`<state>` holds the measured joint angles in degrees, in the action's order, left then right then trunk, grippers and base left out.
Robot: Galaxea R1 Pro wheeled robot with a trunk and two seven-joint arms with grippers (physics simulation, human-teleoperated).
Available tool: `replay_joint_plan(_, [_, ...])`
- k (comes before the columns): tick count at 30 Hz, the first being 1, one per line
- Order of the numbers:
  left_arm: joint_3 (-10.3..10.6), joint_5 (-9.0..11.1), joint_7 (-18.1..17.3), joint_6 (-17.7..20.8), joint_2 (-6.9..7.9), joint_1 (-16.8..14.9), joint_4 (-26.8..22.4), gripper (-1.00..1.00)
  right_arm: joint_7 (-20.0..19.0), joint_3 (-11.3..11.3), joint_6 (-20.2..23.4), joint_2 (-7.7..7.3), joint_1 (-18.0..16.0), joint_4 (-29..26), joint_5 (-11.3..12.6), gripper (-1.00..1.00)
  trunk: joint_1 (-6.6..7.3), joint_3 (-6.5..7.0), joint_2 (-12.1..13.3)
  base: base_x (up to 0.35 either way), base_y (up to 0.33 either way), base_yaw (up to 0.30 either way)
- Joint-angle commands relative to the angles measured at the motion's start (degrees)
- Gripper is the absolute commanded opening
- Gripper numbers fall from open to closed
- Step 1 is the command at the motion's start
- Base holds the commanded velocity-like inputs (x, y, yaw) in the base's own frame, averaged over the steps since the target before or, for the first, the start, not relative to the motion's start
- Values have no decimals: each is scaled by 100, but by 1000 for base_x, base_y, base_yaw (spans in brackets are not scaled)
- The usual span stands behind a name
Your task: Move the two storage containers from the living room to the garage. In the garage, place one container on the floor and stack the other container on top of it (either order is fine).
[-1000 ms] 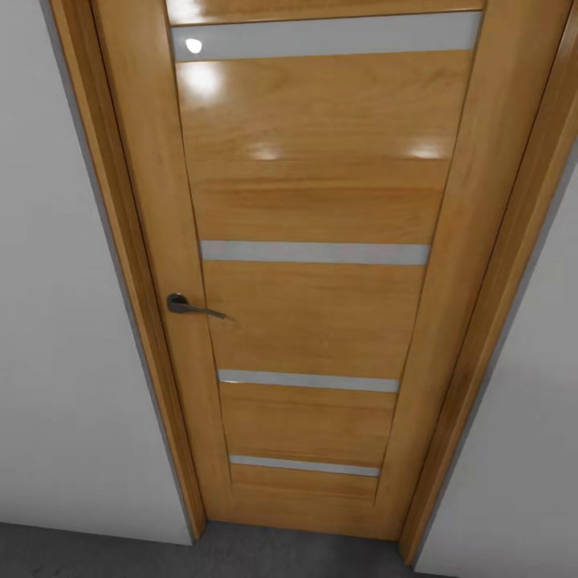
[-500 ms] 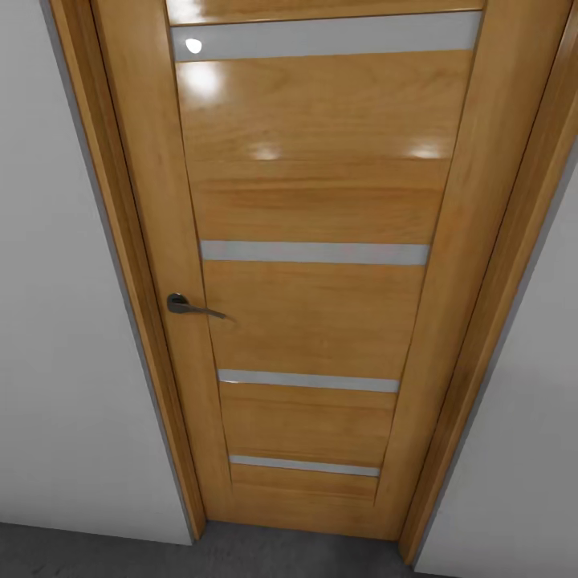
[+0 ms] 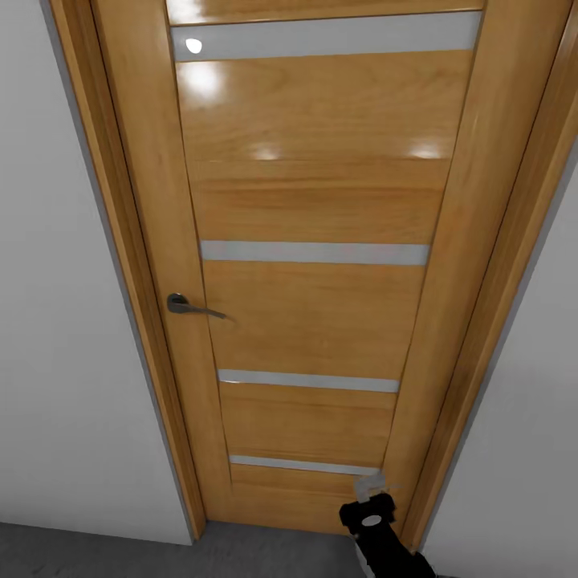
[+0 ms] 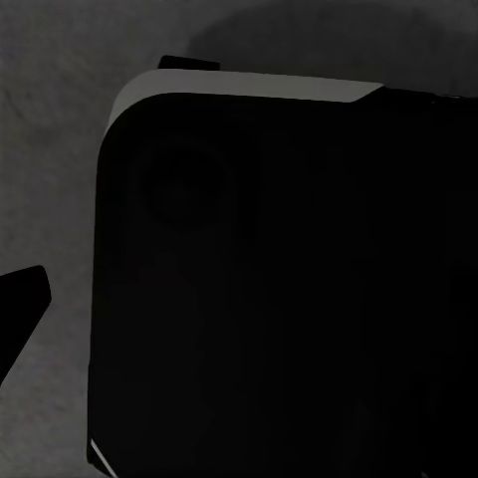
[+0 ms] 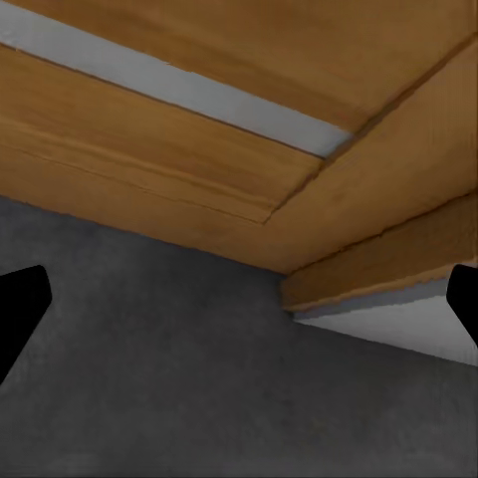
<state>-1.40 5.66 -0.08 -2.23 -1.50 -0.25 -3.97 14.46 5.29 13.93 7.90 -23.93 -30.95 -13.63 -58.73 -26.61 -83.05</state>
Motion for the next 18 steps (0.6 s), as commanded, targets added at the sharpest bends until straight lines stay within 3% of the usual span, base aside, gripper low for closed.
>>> replay_joint_plan(1, [-9,58,-1,-15,-3,-2,1,100,22,17,144,115,-69,-7,-75,100,0,-7,-3,0,0,0])
replay_joint_plan(2, [-9,58,-1,-15,-5,-2,1,100,22,20,237,209,-131,-9,-97,100,0,-7,-3,0,0,0])
replay_joint_plan(6, [-9,58,-1,-15,-7,-2,1,100,17,31,460,209,-212,-68,-138,100,0,-7,-3,0,0,0])
replay_joint_plan(7, [-9,58,-1,-15,-8,-2,1,100,9,242,660,209,-339,-184,-145,100,0,-7,-3,0,0,0])
replay_joint_plan(12, [-9,58,-1,-15,-8,-2,1,100,-14,753,967,209,-478,-583,-107,100,0,-7,-3,0,0,0])
replay_joint_plan(18, [-7,52,-1,-15,-9,-2,1,100,-93,940,1472,209,-503,-1337,-87,100,0,-7,-3,0,0,0])
